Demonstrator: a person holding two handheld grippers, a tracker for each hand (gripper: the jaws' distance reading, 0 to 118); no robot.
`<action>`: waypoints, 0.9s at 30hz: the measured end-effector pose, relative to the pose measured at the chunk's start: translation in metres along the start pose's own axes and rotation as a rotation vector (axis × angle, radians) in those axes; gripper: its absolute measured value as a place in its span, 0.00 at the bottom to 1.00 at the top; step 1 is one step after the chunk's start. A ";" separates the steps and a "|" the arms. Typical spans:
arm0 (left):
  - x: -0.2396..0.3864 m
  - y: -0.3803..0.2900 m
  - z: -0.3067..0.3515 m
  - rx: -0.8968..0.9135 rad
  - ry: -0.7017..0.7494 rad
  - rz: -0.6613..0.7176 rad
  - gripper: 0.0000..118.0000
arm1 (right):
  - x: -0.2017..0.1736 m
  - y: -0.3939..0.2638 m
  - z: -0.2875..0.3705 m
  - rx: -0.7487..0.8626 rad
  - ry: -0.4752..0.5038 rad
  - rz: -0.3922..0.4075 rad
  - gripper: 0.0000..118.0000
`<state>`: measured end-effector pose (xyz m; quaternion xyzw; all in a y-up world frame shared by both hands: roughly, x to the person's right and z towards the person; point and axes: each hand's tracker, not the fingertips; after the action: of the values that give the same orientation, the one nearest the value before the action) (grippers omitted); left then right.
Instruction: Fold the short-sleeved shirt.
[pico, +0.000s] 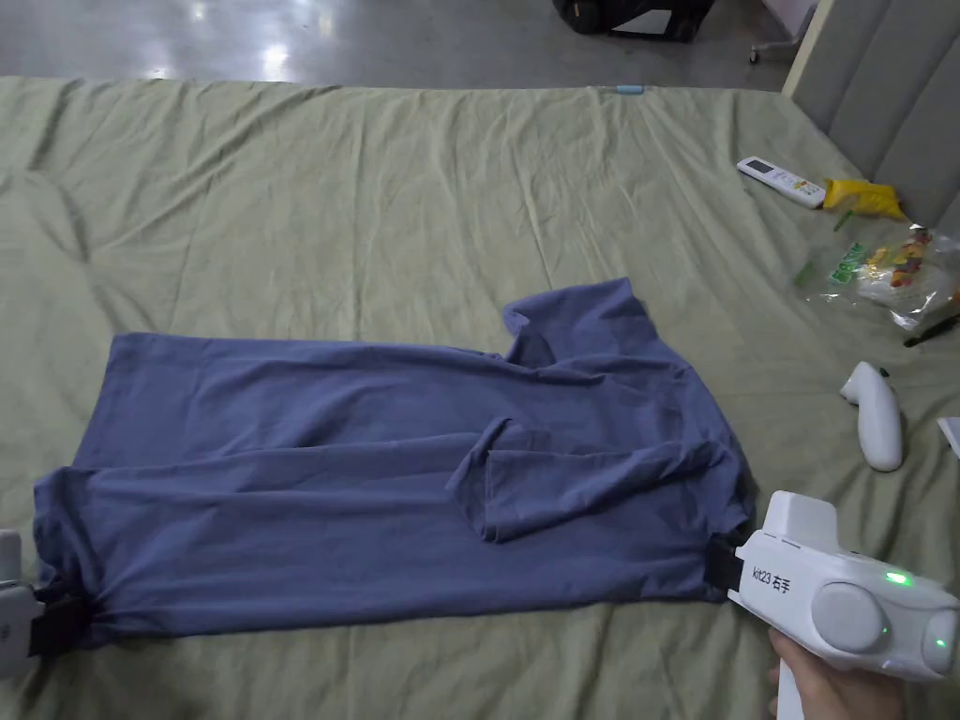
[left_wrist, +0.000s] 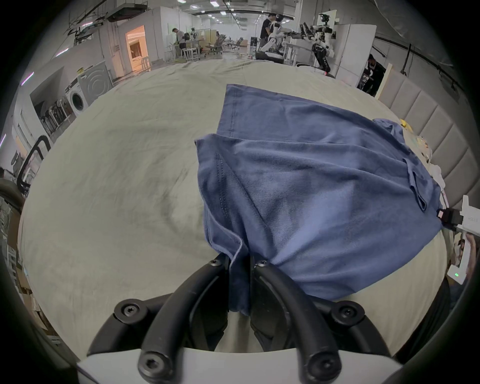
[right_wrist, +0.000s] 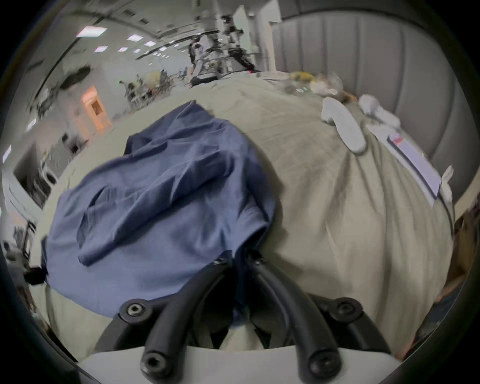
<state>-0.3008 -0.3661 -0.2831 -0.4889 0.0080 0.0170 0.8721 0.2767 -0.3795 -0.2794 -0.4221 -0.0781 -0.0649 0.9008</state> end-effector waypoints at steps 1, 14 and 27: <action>0.000 0.001 -0.001 0.005 0.006 -0.018 0.12 | 0.000 0.002 -0.001 -0.012 0.006 -0.018 0.06; -0.036 -0.017 0.115 0.199 -0.128 0.198 0.09 | 0.013 0.006 0.113 0.136 0.018 -0.119 0.05; -0.072 -0.121 0.101 0.085 -0.115 0.181 0.76 | 0.038 -0.072 0.116 -0.046 -0.023 -0.088 0.53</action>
<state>-0.3689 -0.3446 -0.1245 -0.4468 0.0027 0.1234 0.8861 0.2908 -0.3381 -0.1448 -0.4395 -0.1052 -0.1013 0.8863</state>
